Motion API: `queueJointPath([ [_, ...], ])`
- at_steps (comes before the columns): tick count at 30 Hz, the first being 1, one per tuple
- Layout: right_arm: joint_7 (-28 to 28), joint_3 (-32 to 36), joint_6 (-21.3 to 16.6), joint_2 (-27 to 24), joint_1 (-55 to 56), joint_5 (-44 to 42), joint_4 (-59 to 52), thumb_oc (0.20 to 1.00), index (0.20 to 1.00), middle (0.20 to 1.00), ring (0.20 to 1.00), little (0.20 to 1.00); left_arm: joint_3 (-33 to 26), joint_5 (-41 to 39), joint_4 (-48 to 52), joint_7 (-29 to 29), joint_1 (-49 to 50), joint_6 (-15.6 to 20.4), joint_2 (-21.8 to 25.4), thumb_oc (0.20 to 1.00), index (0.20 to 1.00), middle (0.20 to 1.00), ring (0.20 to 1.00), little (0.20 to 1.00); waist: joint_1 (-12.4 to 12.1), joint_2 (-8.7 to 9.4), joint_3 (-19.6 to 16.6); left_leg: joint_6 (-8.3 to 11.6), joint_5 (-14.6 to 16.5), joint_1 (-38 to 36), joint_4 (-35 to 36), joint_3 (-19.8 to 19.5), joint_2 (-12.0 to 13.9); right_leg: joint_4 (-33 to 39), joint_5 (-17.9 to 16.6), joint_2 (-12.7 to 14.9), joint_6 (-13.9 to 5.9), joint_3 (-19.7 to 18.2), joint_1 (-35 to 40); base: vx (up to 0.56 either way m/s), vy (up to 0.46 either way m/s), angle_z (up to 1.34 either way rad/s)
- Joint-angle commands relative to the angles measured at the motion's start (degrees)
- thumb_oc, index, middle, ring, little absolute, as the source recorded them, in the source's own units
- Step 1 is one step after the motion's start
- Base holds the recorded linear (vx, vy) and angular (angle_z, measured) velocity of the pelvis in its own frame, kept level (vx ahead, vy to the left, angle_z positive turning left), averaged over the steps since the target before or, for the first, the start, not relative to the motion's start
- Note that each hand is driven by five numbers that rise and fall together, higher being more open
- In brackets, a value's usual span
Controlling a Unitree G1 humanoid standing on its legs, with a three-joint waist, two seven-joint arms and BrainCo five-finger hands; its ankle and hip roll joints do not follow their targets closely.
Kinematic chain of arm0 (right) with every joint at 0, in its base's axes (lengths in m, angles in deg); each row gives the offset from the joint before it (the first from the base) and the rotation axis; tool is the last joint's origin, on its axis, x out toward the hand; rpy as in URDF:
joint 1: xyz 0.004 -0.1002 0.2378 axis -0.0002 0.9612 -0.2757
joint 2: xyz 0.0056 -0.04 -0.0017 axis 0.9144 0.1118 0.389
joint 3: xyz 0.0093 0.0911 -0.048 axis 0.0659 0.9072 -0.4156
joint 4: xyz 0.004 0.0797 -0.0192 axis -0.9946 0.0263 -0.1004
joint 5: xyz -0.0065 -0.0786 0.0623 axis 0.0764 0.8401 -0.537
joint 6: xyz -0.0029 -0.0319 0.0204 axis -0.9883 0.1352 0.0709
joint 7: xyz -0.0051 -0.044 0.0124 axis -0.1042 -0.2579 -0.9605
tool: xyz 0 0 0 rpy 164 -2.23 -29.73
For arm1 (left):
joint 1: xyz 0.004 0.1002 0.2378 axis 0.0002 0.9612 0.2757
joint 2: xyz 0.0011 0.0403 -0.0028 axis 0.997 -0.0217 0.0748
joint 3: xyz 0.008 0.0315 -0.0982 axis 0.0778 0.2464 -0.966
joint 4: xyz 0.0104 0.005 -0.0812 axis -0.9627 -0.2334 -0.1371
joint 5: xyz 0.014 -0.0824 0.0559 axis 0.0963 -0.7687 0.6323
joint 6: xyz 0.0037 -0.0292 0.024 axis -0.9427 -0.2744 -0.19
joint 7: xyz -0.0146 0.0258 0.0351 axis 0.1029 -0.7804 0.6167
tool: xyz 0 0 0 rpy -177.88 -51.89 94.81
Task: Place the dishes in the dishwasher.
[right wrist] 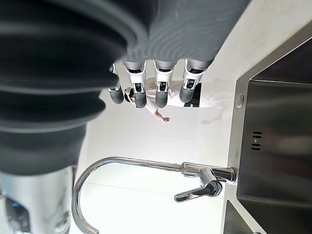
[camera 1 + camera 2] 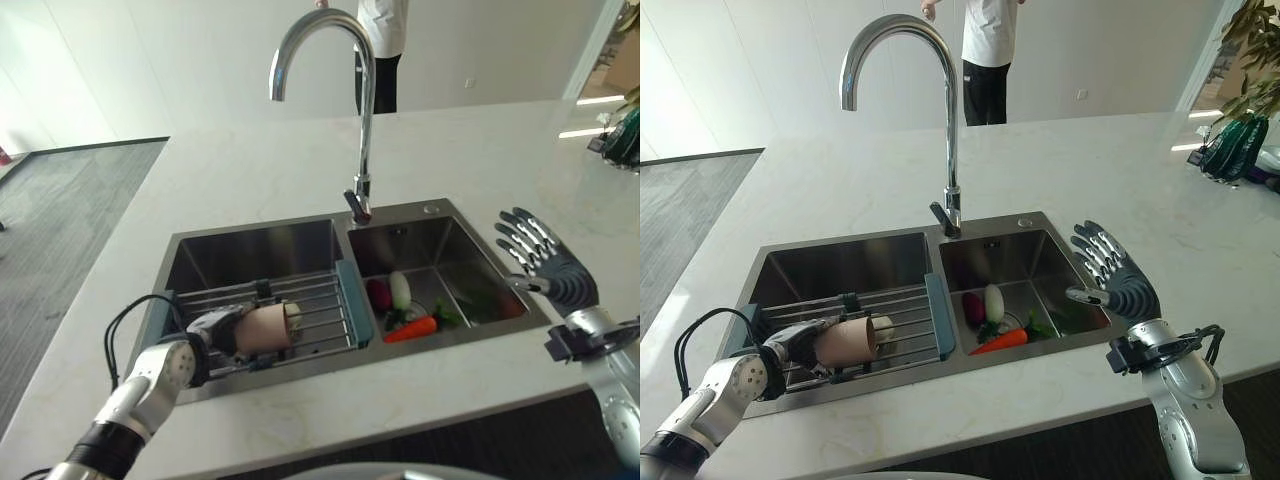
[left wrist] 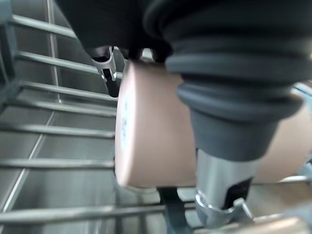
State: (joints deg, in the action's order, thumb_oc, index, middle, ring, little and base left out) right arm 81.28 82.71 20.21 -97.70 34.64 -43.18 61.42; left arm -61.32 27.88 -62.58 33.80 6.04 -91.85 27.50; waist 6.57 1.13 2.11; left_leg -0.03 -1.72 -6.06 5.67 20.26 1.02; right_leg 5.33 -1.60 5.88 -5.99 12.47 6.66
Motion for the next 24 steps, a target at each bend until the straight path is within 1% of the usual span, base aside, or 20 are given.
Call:
queueJointPath([
  [1,0.1,0.9,-1.7,0.7,-7.5,0.0,-2.1,1.0,1.0,1.0,1.0,1.0,0.6,5.0,-4.9,-0.3,-5.4,-2.6,-0.4,1.0,1.0,1.0,1.0,1.0,0.5,-1.62,1.4,4.99,3.2,-5.7,-0.7,0.3,7.8,-0.3,-2.6,2.5,-3.9,1.4,0.3,0.0,0.0,0.0],
  [2,0.1,0.9,-1.6,0.8,-7.5,0.1,-2.2,1.0,1.0,1.0,1.0,1.0,0.8,6.0,-5.6,0.5,-5.4,-3.2,-0.6,0.768,0.768,0.768,0.768,0.768,0.5,-1.65,1.4,4.98,3.3,-5.7,-0.7,0.4,7.9,-0.3,-2.6,2.5,-3.91,1.4,0.3,0.0,0.0,0.0],
  [3,0.2,0.9,-1.6,0.9,-7.5,0.2,-2.2,1.0,1.0,1.0,1.0,1.0,1.0,7.4,-6.0,0.8,-5.3,-3.2,-0.6,0.413,0.413,0.413,0.413,0.413,0.5,-1.69,1.3,4.96,3.3,-5.7,-0.7,0.5,7.9,-0.3,-2.6,2.5,-3.9,1.4,0.3,0.0,0.0,0.0],
  [4,0.6,0.8,-1.8,0.9,-7.8,0.2,-2.0,1.0,1.0,1.0,1.0,1.0,1.8,9.2,-7.5,0.5,-5.3,-3.5,-0.6,0.2,0.2,0.2,0.2,0.2,0.7,-1.7,1.3,4.99,3.3,-5.8,-0.7,0.6,7.9,-0.3,-2.6,2.5,-3.93,1.2,0.3,0.0,-0.007,-0.07],
  [5,0.5,0.7,-1.8,0.7,-7.9,0.1,-1.9,1.0,1.0,1.0,1.0,1.0,2.1,10.2,-8.5,-0.5,-5.4,-3.4,-0.6,0.2,0.2,0.2,0.2,0.2,0.8,-1.7,1.3,5.02,3.3,-5.8,-0.7,0.7,7.9,-0.3,-2.6,2.5,-3.94,1.1,0.2,0.0,-0.008,-0.08],
  [6,0.2,0.2,-1.8,0.4,-8.2,0.0,-1.9,1.0,1.0,1.0,1.0,1.0,2.5,10.5,-9.6,-3.9,-5.8,-2.6,-0.3,0.2,0.2,0.2,0.2,0.2,0.9,-1.64,1.2,5.05,3.3,-5.9,-0.7,0.8,7.9,-0.3,-2.6,2.5,-3.96,1.1,0.3,0.0,-0.007,-0.07],
  [9,0.1,0.2,-1.9,0.3,-7.9,-0.2,-2.1,1.0,1.0,1.0,1.0,1.0,2.3,10.6,-10.0,-8.6,-6.5,0.0,0.5,0.2,0.2,0.2,0.2,0.2,1.1,-1.57,1.2,5.0,3.3,-6.0,-0.7,0.9,7.8,-0.3,-2.6,2.5,-3.96,1.0,0.3,0.0,-0.006,-0.03],
  [10,0.6,0.6,-2.6,0.4,-7.1,-0.3,-2.0,1.0,1.0,1.0,1.0,1.0,1.1,8.1,-8.5,-12.2,-6.2,2.6,1.3,0.2,0.2,0.2,0.2,0.2,1.1,-1.51,1.3,5.04,3.3,-6.1,-0.7,1.0,7.8,-0.3,-2.7,2.5,-3.92,1.0,0.3,0.0,0.0,0.0],
  [12,1.0,1.0,-3.5,0.7,-6.4,0.2,-1.6,1.0,1.0,1.0,1.0,1.0,-0.8,5.2,-7.1,-15.6,-5.6,5.2,1.7,0.2,0.2,0.2,0.2,0.2,0.9,-1.46,1.3,5.05,3.3,-6.0,-0.7,0.9,7.8,-0.3,-2.8,2.5,-3.89,1.1,0.4,0.0,0.0,0.0],
  [13,1.0,1.1,-4.1,0.9,-6.2,0.9,-1.4,1.0,1.0,1.0,1.0,1.0,-2.1,2.3,-6.1,-17.5,-5.4,6.4,1.8,0.2,0.2,0.2,0.2,0.2,0.7,-1.39,1.4,5.01,3.3,-6.0,-0.7,0.7,7.7,-0.3,-2.8,2.5,-3.85,1.1,0.5,0.01,-0.036,-0.01],
  [14,1.1,1.2,-4.5,1.1,-6.0,1.3,-1.3,1.0,1.0,1.0,1.0,1.0,-4.3,-0.2,-5.3,-19.5,-5.2,8.7,2.0,0.2,0.2,0.2,0.2,0.2,0.6,-1.25,1.5,4.92,3.4,-6.0,-0.7,0.4,7.6,-0.3,-2.8,2.5,-3.77,1.2,0.5,0.02,-0.054,0.0],
  [16,1.6,1.4,-5.2,1.7,-5.3,1.7,-1.1,1.0,1.0,1.0,1.0,1.0,-8.0,-5.9,-3.5,-23.2,-4.8,11.7,2.3,0.2,0.2,0.2,0.2,0.2,0.4,-1.04,1.3,4.85,3.4,-6.0,-0.7,0.4,7.6,-0.3,-2.7,2.5,-3.67,1.3,0.6,0.03,-0.077,0.01],
  [17,1.9,1.5,-5.5,2.0,-5.0,2.3,-1.1,1.0,1.0,1.0,1.0,1.0,-10.0,-8.0,-2.6,-25.0,-4.6,12.7,2.3,0.2,0.2,0.2,0.2,0.2,0.3,-0.95,1.3,4.83,3.5,-6.1,-0.7,0.3,7.6,-0.3,-2.6,2.4,-3.58,1.3,0.7,0.05,-0.125,0.02],
  [18,2.7,1.6,-6.0,2.3,-4.6,3.1,-1.2,1.0,1.0,1.0,1.0,1.0,-13.0,-12.5,-0.8,-28.1,-4.0,13.8,2.3,0.2,0.2,0.2,0.2,0.2,0.1,-0.74,1.2,4.78,3.5,-6.1,-0.7,0.2,7.7,-0.3,-2.5,2.3,-3.38,1.4,0.7,0.04,-0.119,0.02],
  [19,2.9,1.7,-6.2,2.3,-4.5,2.8,-1.4,1.0,1.0,1.0,1.0,1.0,-14.0,-13.6,0.0,-28.8,-3.7,14.1,2.1,0.2,0.2,0.2,0.2,0.2,0.0,-0.68,1.3,4.78,3.4,-6.1,-0.7,0.1,7.7,-0.3,-2.4,2.3,-3.31,1.5,0.7,0.04,-0.142,0.02],
  [20,3.0,2.2,-6.6,2.7,-4.0,3.0,-1.9,1.0,1.0,1.0,1.0,1.0,-17.1,-15.5,3.1,-29.1,-2.4,14.2,1.2,0.2,0.2,0.2,0.2,0.2,-0.4,-0.53,1.3,4.85,3.4,-6.1,-0.7,0.0,7.9,-0.3,-2.3,2.1,-3.1,1.6,0.8,0.05,-0.247,0.08],
  [21,2.0,3.3,-8.7,3.4,-3.2,3.6,-3.2,1.0,1.0,1.0,1.0,1.0,-23.5,-21.5,10.0,-31.0,2.0,15.7,-1.8,0.2,0.2,0.2,0.2,0.2,-1.7,-0.23,1.1,5.22,3.0,-5.9,-0.7,-0.7,8.4,-0.3,-1.9,1.6,-2.46,2.1,0.7,0.06,-0.292,0.09],
  [22,1.6,4.2,-8.6,3.7,-2.8,3.2,-3.9,1.0,1.0,1.0,1.0,1.0,-26.0,-24.1,13.1,-31.8,4.1,16.9,-3.5,0.2,0.2,0.2,0.2,0.2,-2.4,-0.16,1.1,5.59,2.5,-5.5,-0.7,-0.9,8.9,-0.3,-1.7,1.3,-2.09,2.5,0.6,0.03,-0.348,0.14],
  [23,1.3,5.7,-8.8,4.3,-2.3,2.5,-5.1,1.0,1.0,1.0,1.0,1.0,-29.2,-28.3,17.8,-31.2,7.3,18.7,-6.8,0.2,0.2,0.2,0.2,0.2,-3.7,-0.03,1.3,6.41,1.3,-4.4,-0.7,-1.0,10.1,-0.3,-1.3,0.8,-1.43,3.4,0.3,-0.06,-0.228,0.14],
  [24,1.0,6.1,-9.1,4.5,-2.2,2.5,-5.5,1.0,1.0,1.0,1.0,1.0,-30.1,-29.3,19.7,-31.0,8.4,19.7,-8.3,0.2,0.2,0.2,0.2,0.2,-4.2,0.07,1.4,6.78,0.3,-3.5,-0.7,-1.0,10.6,-0.3,-1.5,0.7,-1.06,3.7,-0.2,-0.3,-0.284,0.16],
])
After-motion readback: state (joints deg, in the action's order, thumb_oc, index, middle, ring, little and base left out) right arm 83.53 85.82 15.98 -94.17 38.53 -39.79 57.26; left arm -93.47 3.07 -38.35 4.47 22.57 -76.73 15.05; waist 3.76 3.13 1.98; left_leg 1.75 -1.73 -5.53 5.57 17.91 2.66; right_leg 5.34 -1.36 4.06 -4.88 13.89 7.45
